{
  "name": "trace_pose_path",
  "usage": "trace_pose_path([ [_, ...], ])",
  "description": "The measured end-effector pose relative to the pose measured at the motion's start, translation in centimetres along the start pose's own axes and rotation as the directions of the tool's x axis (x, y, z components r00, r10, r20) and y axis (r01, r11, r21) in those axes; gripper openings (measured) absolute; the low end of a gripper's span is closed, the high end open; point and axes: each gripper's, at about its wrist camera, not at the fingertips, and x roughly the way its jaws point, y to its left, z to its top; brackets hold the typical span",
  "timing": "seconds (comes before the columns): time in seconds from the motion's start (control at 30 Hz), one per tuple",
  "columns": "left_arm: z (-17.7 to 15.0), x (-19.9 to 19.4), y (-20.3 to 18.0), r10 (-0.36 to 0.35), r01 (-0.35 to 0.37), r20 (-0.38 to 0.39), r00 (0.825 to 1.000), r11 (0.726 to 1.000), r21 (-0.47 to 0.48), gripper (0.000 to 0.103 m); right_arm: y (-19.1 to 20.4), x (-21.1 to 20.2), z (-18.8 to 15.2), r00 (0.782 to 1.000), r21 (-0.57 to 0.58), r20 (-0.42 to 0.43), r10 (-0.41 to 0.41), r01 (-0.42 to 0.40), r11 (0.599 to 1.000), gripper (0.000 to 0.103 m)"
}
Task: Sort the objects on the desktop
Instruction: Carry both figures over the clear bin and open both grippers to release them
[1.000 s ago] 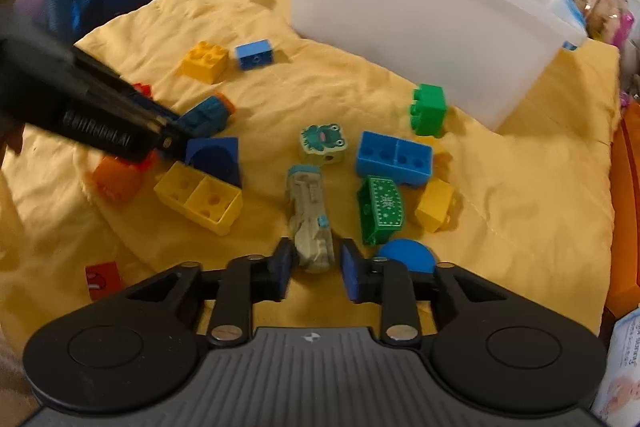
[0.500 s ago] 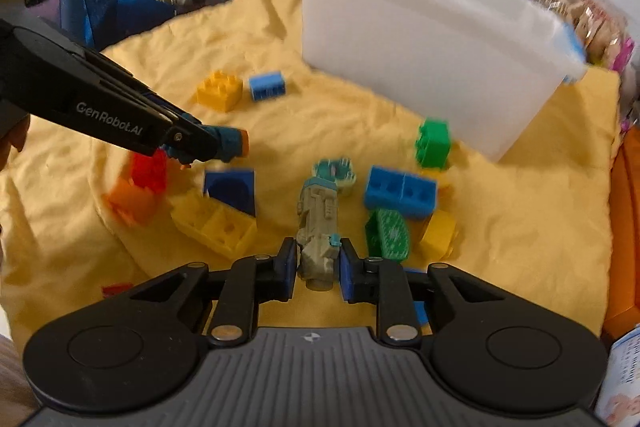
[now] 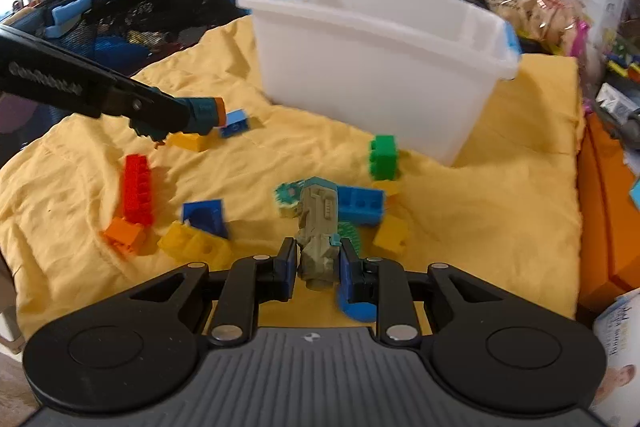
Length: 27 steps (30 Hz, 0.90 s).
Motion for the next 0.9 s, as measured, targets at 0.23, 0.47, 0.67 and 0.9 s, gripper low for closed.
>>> trace_pose_path([
  [0.23,5.3,-1.0,0.0,-0.025,0.023,0.109,0.994,0.999,0.026,0.022,-2.0,-1.0,2.2,0.997,0.028,0.076,-0.033,0.031,0.999,0.024],
  [0.47,11.8,-0.5,0.2,0.011,-0.037,0.208,0.978,0.992,0.121,0.022,-4.3,-2.8,8.6,0.967,0.037,0.249,-0.062,0.054,0.998,0.024],
  [0.67,15.1,2.1,0.7,0.024,-0.053,0.212,0.977,0.990,0.134,0.022,-6.0,-2.1,14.0,0.936,0.049,0.337,-0.100,0.089,0.995,0.025],
  [0.9,15.2,7.0,1.5,0.056,-0.074,0.159,0.986,0.991,0.110,0.022,-7.7,1.0,17.0,0.946,0.111,0.311,-0.093,0.061,0.992,0.025],
])
